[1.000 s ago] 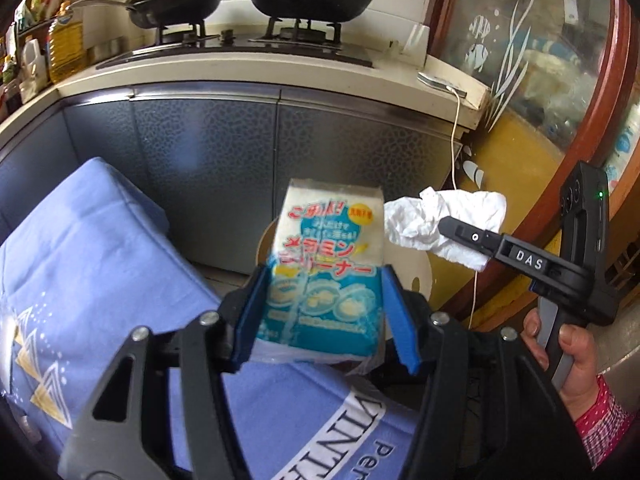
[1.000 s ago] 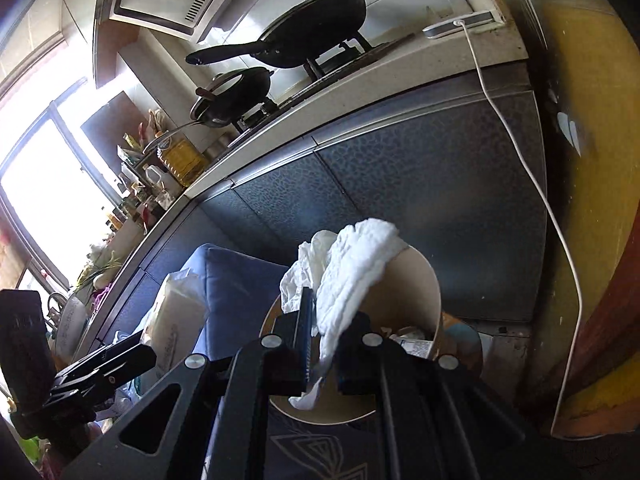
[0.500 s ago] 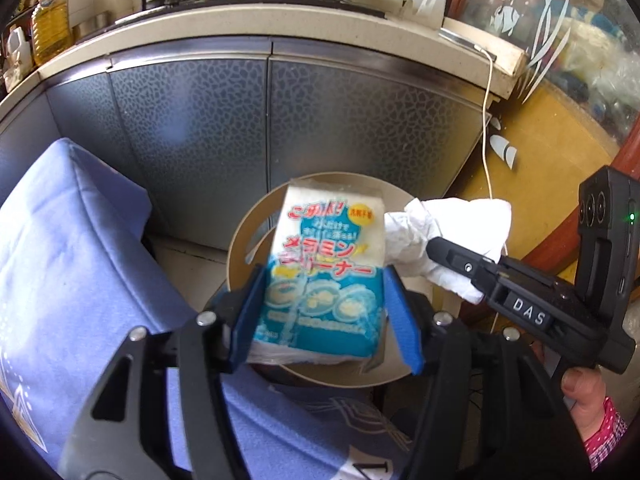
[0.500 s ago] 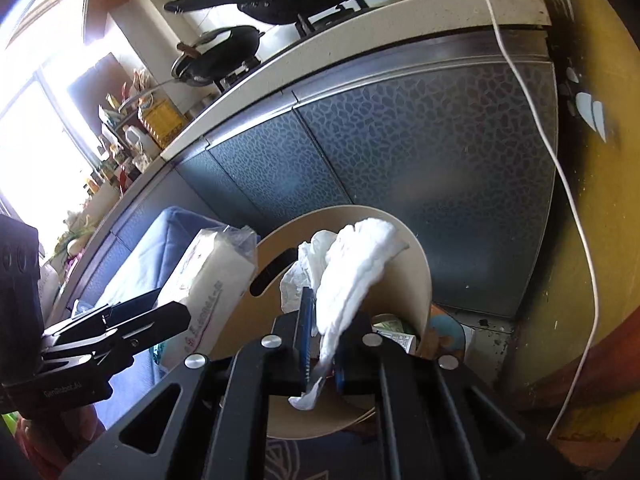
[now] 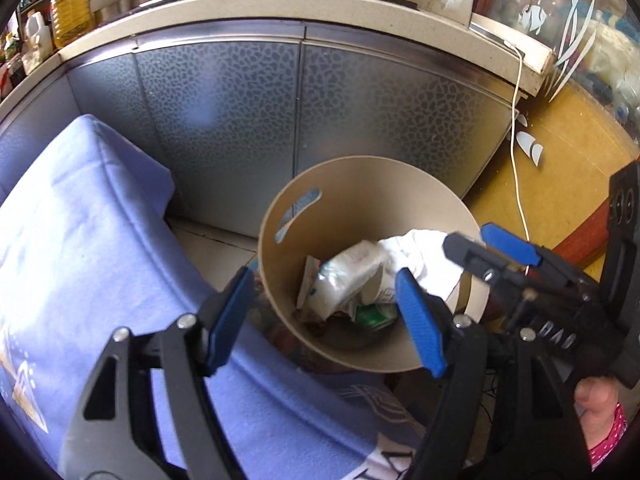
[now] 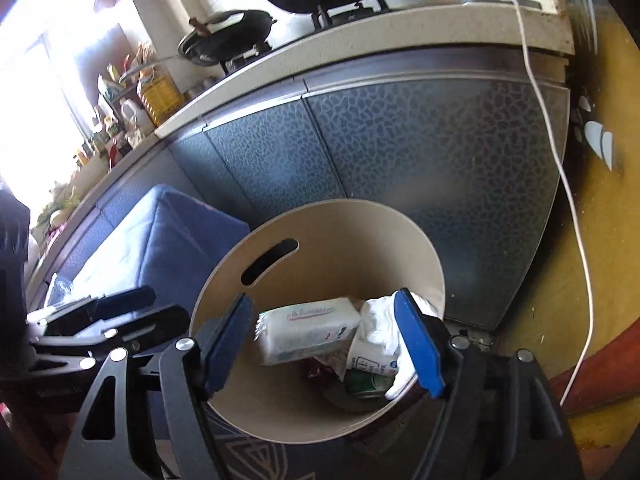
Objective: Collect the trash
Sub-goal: 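Open both grippers to drop sponge package and tissue into the wastebasket, then move both open grippers back over the table toward the remaining boxes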
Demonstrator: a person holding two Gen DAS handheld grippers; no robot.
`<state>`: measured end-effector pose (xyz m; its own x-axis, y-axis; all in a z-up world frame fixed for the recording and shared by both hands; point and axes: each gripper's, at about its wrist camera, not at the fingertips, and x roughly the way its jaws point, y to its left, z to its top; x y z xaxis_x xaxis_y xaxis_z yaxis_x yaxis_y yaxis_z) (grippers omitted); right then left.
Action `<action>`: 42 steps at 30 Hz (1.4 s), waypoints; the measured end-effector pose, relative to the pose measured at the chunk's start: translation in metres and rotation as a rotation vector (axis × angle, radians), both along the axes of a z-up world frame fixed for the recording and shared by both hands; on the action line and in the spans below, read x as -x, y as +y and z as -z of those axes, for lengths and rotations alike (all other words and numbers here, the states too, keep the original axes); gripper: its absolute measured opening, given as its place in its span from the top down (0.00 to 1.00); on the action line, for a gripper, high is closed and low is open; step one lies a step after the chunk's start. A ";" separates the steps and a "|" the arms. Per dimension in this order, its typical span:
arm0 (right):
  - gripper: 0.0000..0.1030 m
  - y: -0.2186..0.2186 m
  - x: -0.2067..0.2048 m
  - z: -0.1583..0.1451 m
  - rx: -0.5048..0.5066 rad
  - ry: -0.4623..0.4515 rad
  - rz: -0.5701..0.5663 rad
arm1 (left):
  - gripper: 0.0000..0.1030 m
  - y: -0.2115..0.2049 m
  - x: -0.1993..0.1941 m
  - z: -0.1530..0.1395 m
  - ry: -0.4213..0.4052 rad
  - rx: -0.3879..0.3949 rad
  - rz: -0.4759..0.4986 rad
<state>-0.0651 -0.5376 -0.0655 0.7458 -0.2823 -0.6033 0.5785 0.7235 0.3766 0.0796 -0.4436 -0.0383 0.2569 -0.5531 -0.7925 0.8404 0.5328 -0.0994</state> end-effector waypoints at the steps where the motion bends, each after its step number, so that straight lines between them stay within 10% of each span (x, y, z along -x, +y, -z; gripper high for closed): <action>1: 0.29 0.002 0.003 -0.004 -0.001 -0.019 0.009 | 0.32 0.007 0.001 -0.004 -0.016 0.005 -0.013; 12: 0.29 0.075 -0.027 -0.048 0.004 -0.132 -0.121 | 0.32 0.131 0.001 -0.034 -0.178 0.010 -0.269; 42: 0.29 0.367 -0.130 -0.040 0.084 0.021 -0.666 | 0.32 0.480 0.000 -0.004 -0.230 0.030 -0.904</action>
